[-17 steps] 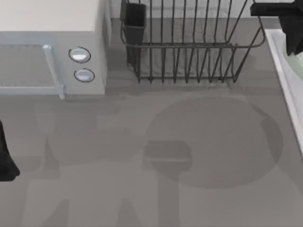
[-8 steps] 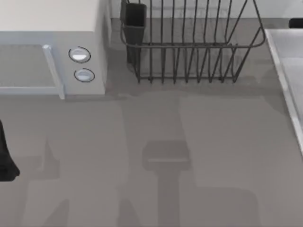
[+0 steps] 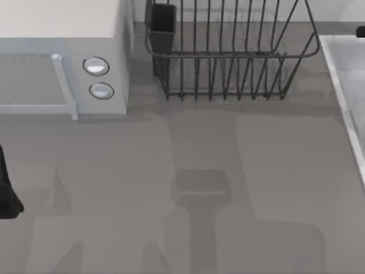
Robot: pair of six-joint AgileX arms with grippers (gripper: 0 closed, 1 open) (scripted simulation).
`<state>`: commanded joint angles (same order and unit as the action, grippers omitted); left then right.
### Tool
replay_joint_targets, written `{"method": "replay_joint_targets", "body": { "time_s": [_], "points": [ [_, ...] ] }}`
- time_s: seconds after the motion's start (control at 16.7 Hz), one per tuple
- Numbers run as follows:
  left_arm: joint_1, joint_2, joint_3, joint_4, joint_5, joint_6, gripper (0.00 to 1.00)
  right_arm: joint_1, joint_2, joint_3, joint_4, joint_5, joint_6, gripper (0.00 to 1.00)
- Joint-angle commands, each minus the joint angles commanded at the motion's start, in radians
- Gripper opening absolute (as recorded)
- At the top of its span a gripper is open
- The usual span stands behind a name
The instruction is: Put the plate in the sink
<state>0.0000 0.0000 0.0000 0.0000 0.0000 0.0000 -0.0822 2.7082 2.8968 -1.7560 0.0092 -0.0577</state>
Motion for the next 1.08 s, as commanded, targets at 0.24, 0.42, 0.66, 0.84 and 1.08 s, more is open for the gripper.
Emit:
{"method": "replay_joint_targets", "body": {
  "time_s": [0.24,0.42,0.66,0.84,1.08],
  "points": [
    [0.0,0.0,0.0,0.0,0.0,0.0,1.0,0.0,0.0,0.0,0.0,0.0,0.0,0.38],
    [0.0,0.0,0.0,0.0,0.0,0.0,1.0,0.0,0.0,0.0,0.0,0.0,0.0,0.6],
    [0.0,0.0,0.0,0.0,0.0,0.0,1.0,0.0,0.0,0.0,0.0,0.0,0.0,0.9],
    [0.0,0.0,0.0,0.0,0.0,0.0,1.0,0.0,0.0,0.0,0.0,0.0,0.0,1.0],
    [0.0,0.0,0.0,0.0,0.0,0.0,1.0,0.0,0.0,0.0,0.0,0.0,0.0,1.0]
  ]
}}
